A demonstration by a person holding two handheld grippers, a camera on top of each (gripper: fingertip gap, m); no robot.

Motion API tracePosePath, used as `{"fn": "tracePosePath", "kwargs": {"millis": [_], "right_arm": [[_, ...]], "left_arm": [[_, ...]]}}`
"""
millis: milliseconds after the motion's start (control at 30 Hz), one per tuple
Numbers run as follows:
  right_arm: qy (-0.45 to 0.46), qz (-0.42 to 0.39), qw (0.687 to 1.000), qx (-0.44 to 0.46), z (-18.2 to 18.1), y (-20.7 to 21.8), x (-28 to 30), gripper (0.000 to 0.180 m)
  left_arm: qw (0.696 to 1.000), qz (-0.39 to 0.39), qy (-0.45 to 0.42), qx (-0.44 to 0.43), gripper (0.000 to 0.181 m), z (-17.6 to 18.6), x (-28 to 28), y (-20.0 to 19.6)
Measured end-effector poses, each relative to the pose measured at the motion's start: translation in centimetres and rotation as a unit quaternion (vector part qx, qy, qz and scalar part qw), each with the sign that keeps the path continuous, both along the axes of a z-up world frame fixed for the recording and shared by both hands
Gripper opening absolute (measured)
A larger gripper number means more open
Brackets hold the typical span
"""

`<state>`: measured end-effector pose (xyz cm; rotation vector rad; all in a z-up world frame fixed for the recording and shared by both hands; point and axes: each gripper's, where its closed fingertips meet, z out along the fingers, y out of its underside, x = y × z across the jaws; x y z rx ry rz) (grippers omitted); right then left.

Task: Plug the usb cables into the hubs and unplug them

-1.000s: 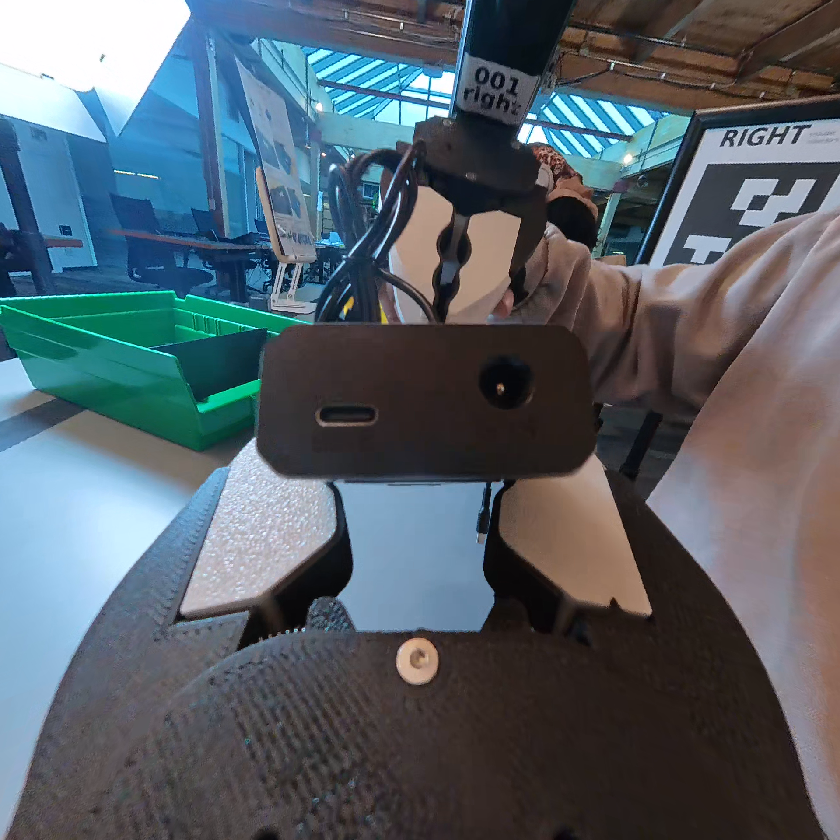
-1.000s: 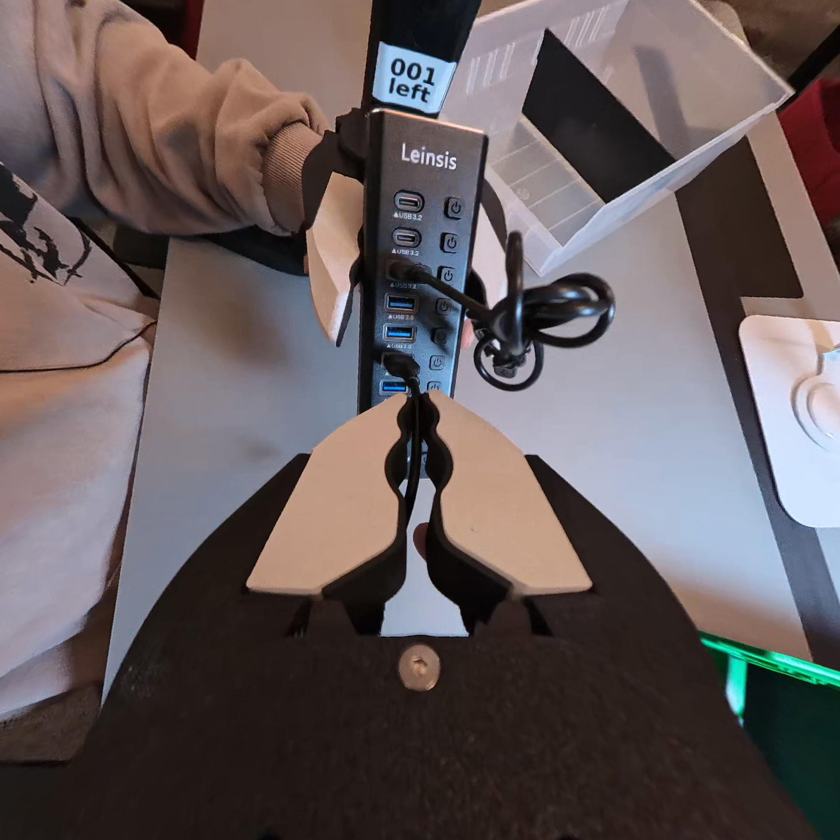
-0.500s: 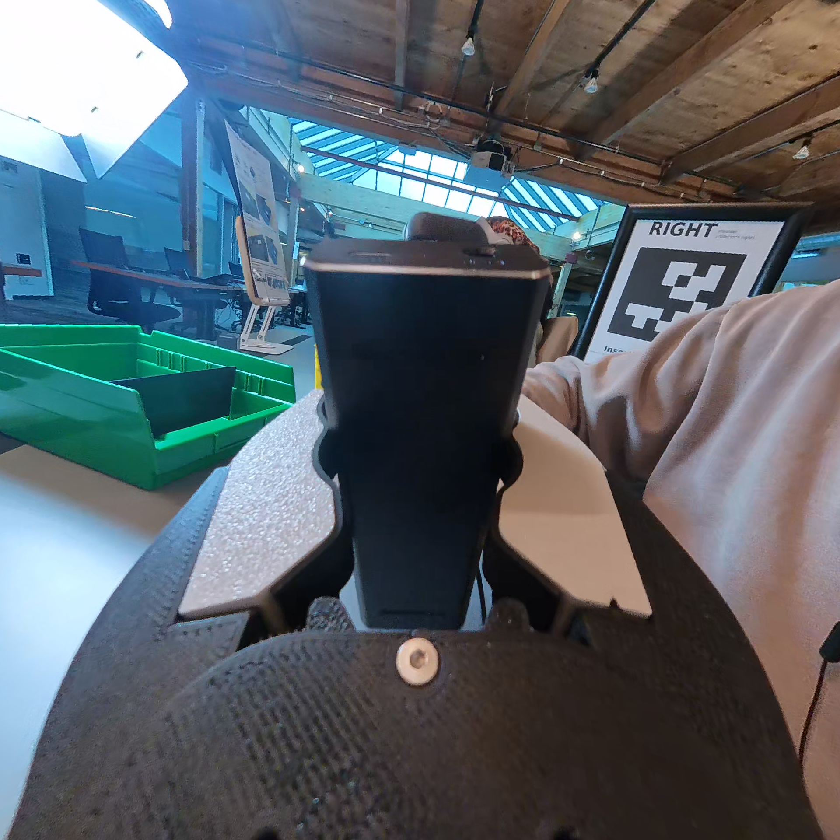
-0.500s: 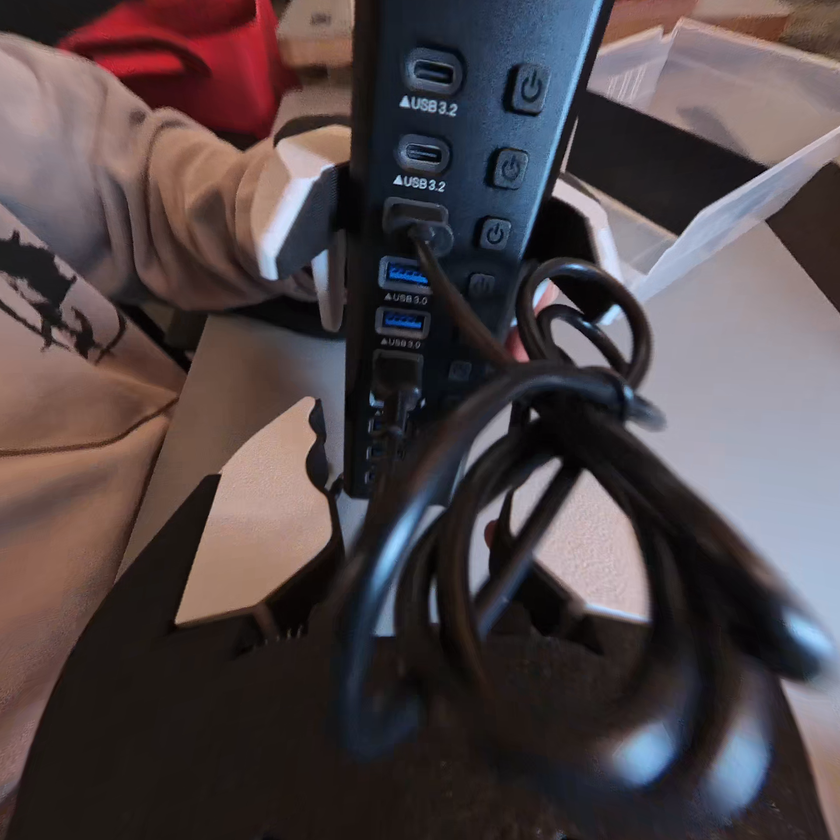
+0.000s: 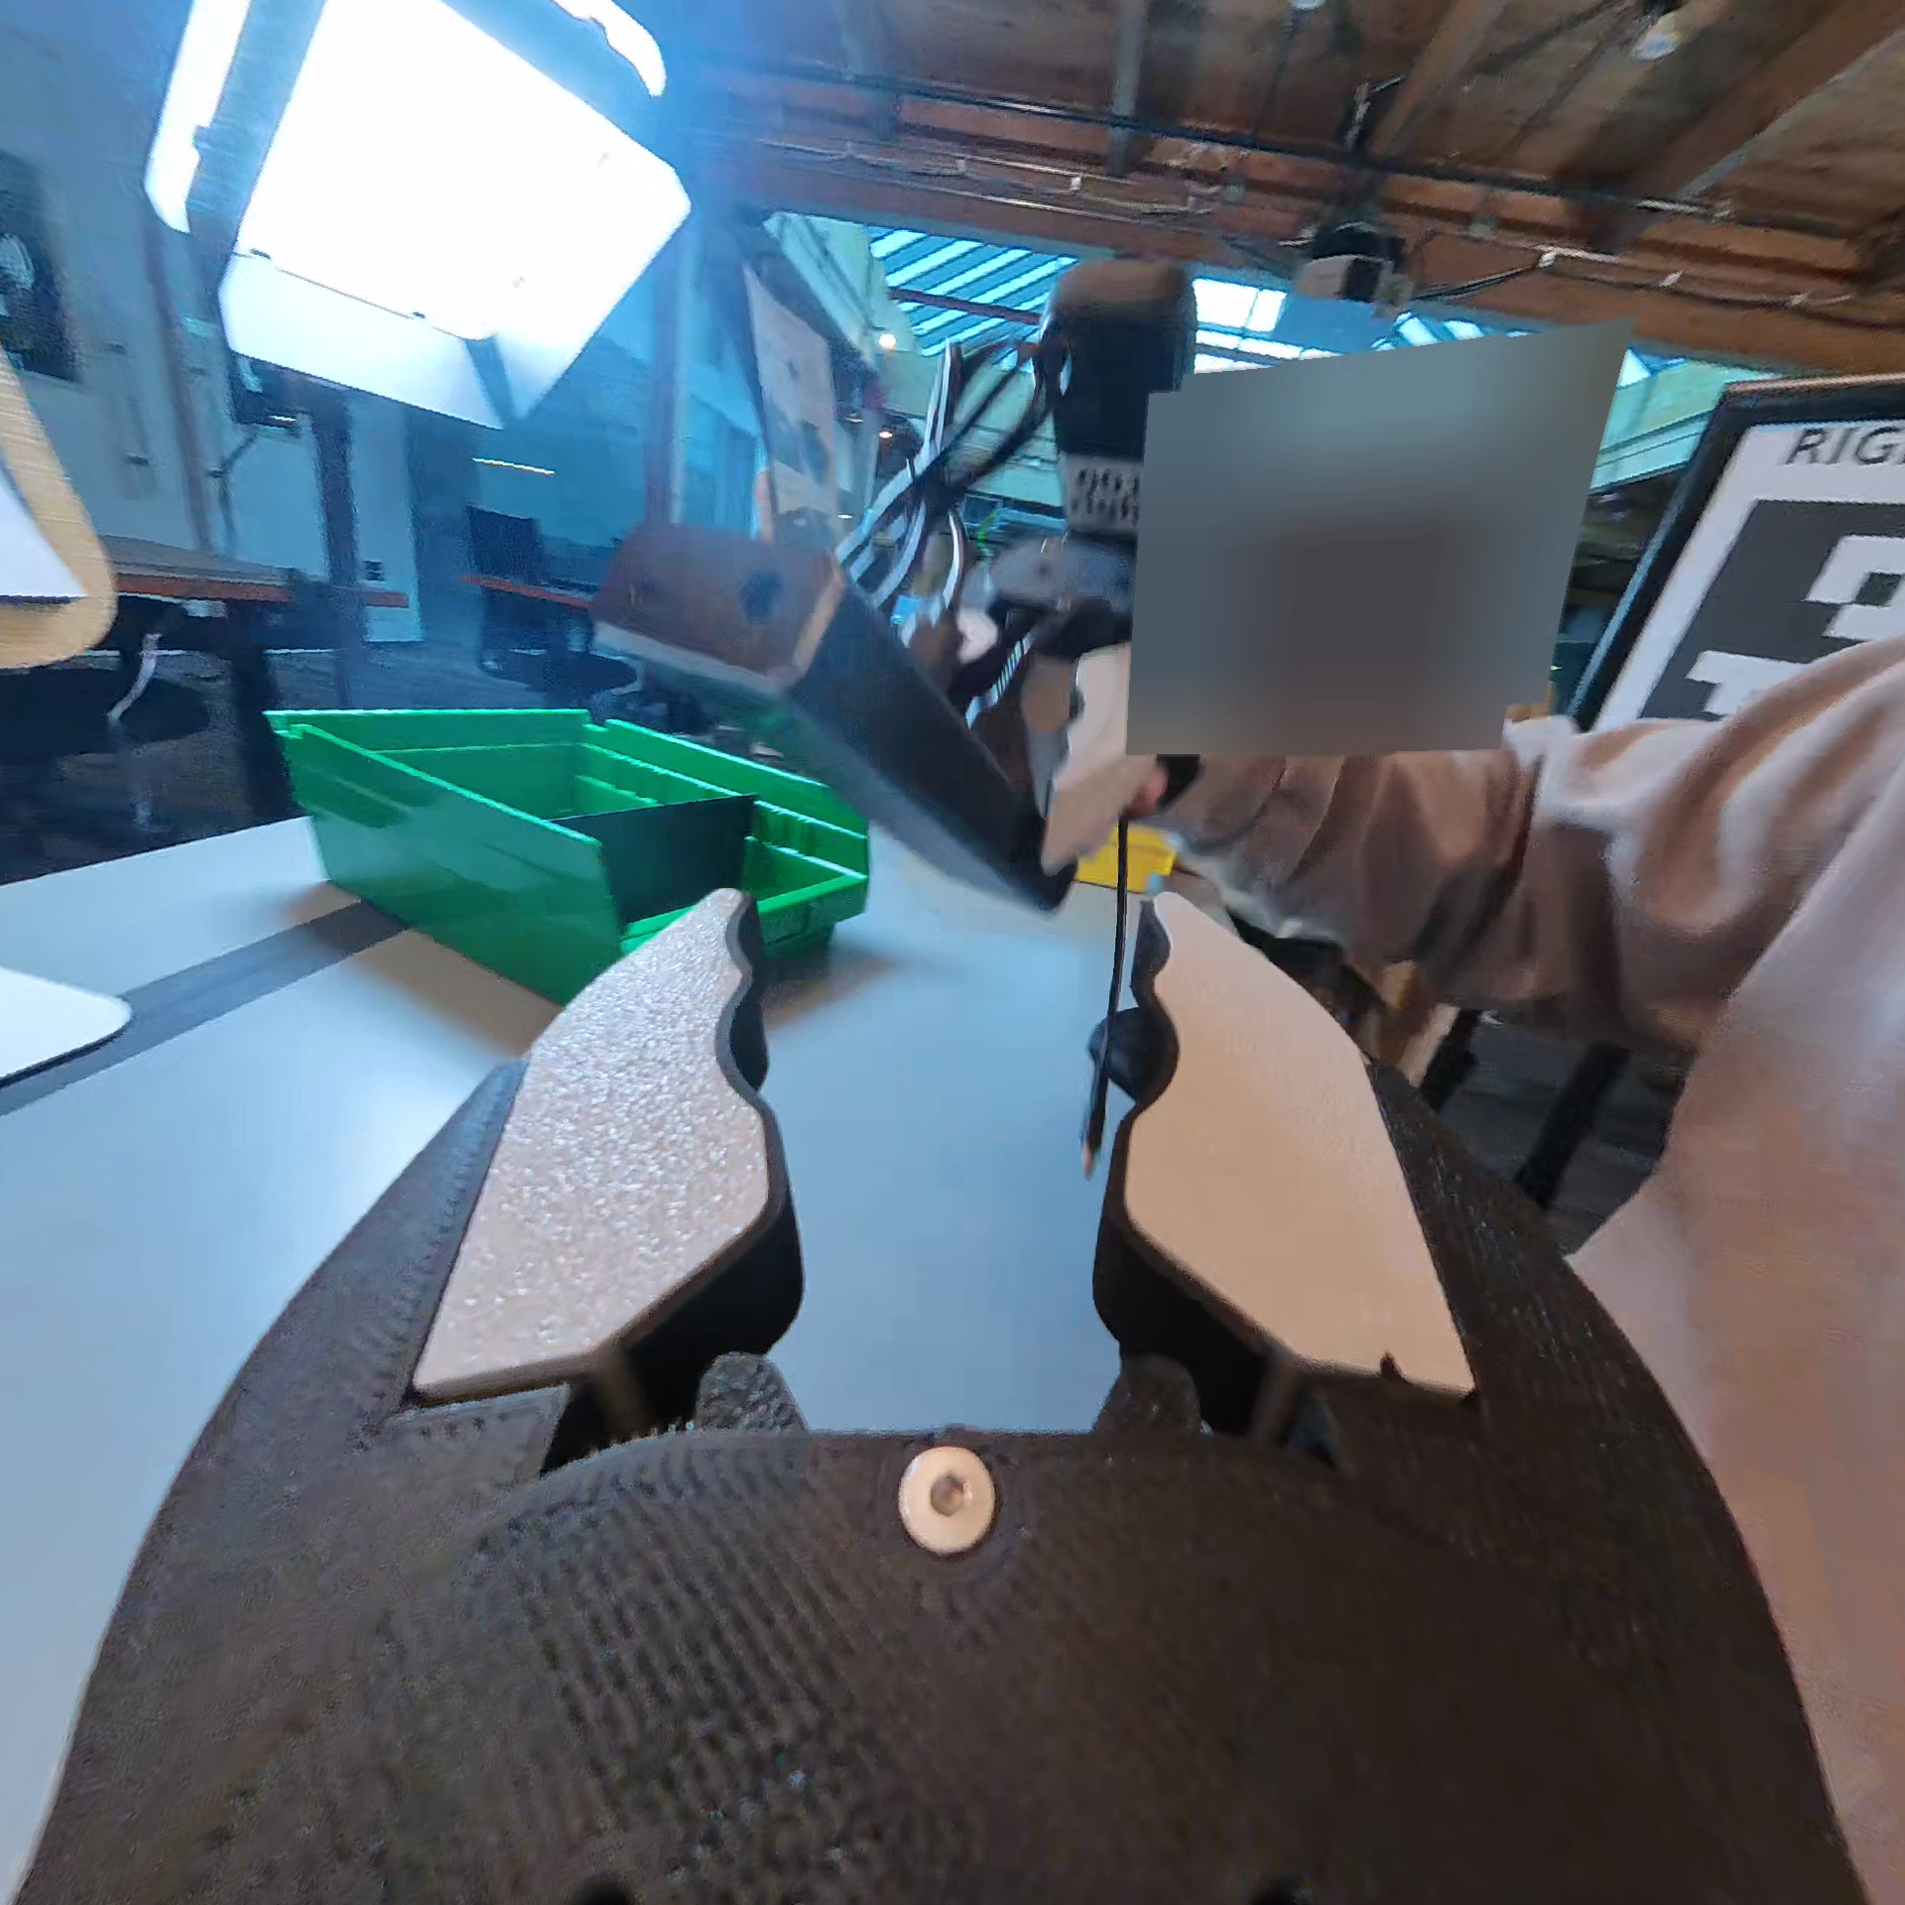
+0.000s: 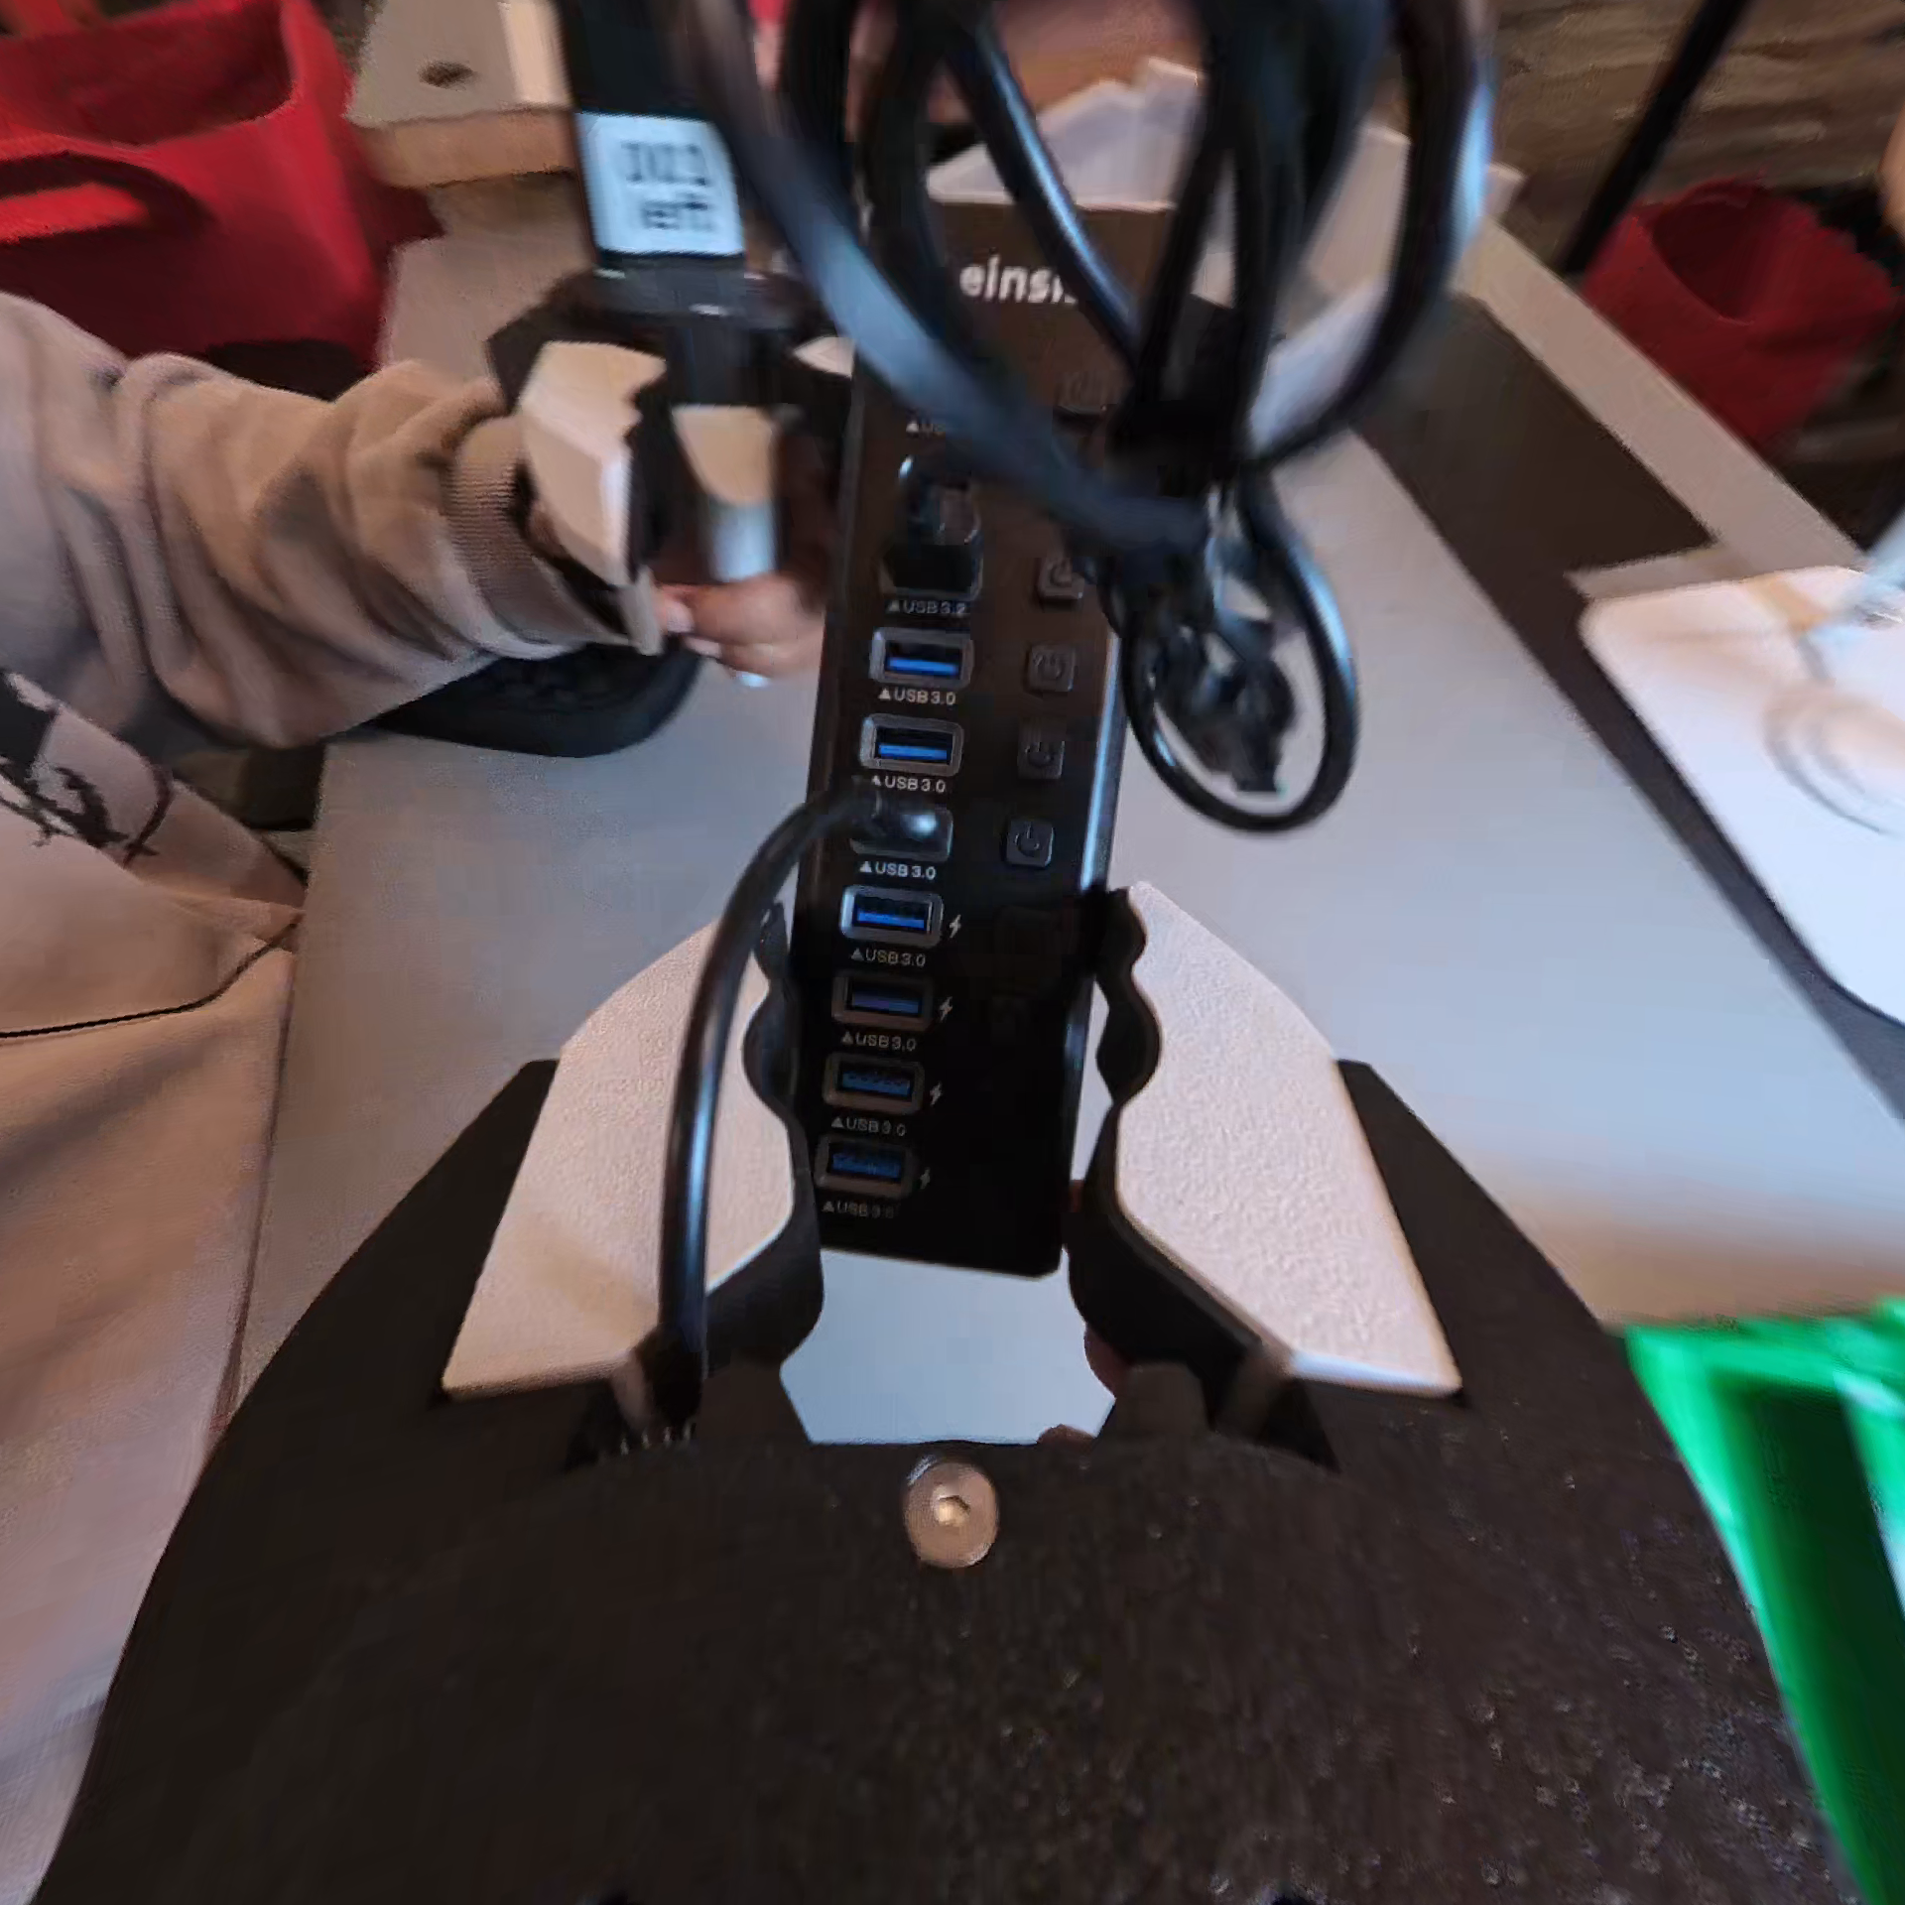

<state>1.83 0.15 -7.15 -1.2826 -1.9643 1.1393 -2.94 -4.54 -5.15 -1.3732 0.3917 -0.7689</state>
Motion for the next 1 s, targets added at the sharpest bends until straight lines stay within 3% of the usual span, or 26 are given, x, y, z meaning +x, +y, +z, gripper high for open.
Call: {"fn": "tracePosePath", "kwargs": {"millis": [200,333,467,567,700,767,833,867,1000], "right_arm": [[-0.010,-0.171,0.977,0.123,7.5,14.8,2.0,0.057],[-0.029,-0.265,0.939,0.218,10.6,25.2,2.5,0.058],[-0.074,-0.320,0.911,0.251,8.6,33.7,1.8,0.058],[-0.111,-0.347,0.898,0.245,3.8,38.5,1.5,0.058],[-0.199,-0.347,0.890,0.220,-5.3,41.5,2.8,0.056],[-0.224,-0.328,0.897,0.192,-7.9,41.2,3.0,0.055],[-0.265,-0.304,0.894,0.193,-9.4,40.8,3.4,0.054],[-0.276,-0.289,0.896,0.193,-9.7,40.4,3.4,0.063],[-0.241,-0.272,0.911,0.196,-6.6,39.5,2.4,0.074]], "left_arm": [[1.000,0.016,0.014,-0.021,0.063,-1.3,-0.4,0.7],[0.998,0.020,0.048,-0.027,0.061,-2.2,0.1,0.9],[0.997,0.021,0.064,-0.040,0.058,-3.4,0.3,1.1],[0.995,0.028,0.083,-0.049,0.056,-4.3,0.0,1.4],[0.992,0.036,0.104,-0.066,0.056,-5.7,-0.3,1.8],[0.988,0.048,0.120,-0.084,0.058,-6.6,-0.7,2.2],[0.983,0.060,0.140,-0.101,0.060,-7.7,-1.1,2.6],[0.981,0.062,0.149,-0.108,0.060,-8.2,-1.1,2.8],[0.975,0.065,0.172,-0.124,0.061,-9.4,-1.1,3.0]]}}
